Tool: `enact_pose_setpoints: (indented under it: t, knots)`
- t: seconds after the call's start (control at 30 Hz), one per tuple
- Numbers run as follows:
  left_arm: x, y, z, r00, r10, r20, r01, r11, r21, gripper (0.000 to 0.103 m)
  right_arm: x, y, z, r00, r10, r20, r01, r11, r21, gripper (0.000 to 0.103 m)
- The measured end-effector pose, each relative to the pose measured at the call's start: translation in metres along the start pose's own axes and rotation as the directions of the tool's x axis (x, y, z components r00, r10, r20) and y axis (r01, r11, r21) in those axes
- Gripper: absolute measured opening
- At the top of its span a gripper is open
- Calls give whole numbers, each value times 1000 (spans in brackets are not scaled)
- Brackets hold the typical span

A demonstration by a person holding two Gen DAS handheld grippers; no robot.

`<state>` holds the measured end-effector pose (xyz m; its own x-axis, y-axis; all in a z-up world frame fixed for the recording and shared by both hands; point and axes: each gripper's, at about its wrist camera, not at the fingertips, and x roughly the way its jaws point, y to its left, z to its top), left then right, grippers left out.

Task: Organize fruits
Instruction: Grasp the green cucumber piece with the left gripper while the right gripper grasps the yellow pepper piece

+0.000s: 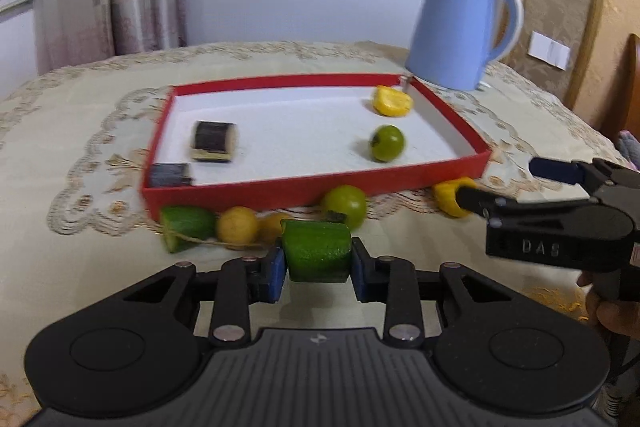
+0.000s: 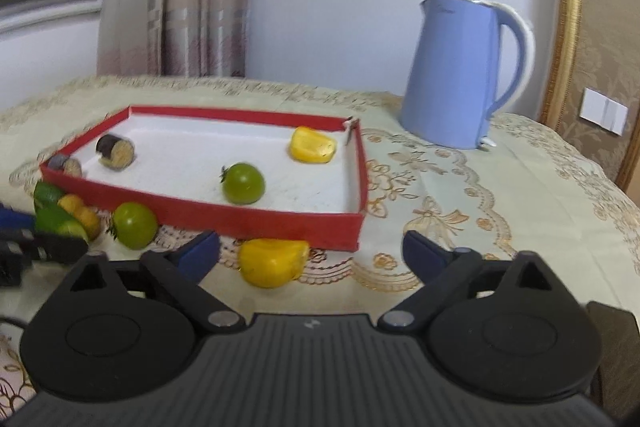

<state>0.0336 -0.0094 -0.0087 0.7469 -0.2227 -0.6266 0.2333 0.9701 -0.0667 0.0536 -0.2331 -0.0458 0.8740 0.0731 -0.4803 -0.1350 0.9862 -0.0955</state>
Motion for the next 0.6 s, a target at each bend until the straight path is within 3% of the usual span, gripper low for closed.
enact_pose_setpoints:
  t: [0.17, 0.53, 0.6]
  knots:
    - [-8, 10, 2, 999, 40, 29, -40, 999, -11, 31, 11, 9, 1, 999, 17, -42, -19, 999, -45, 82]
    - [-9, 10, 0, 999, 27, 34, -27, 1000, 0, 31, 32, 5, 7, 992, 46, -116, -50, 998, -36, 78]
    - [-9, 10, 0, 999, 25, 32, -25, 1000, 0, 31, 36, 6, 8, 991, 50, -127, -56, 998, -40, 67]
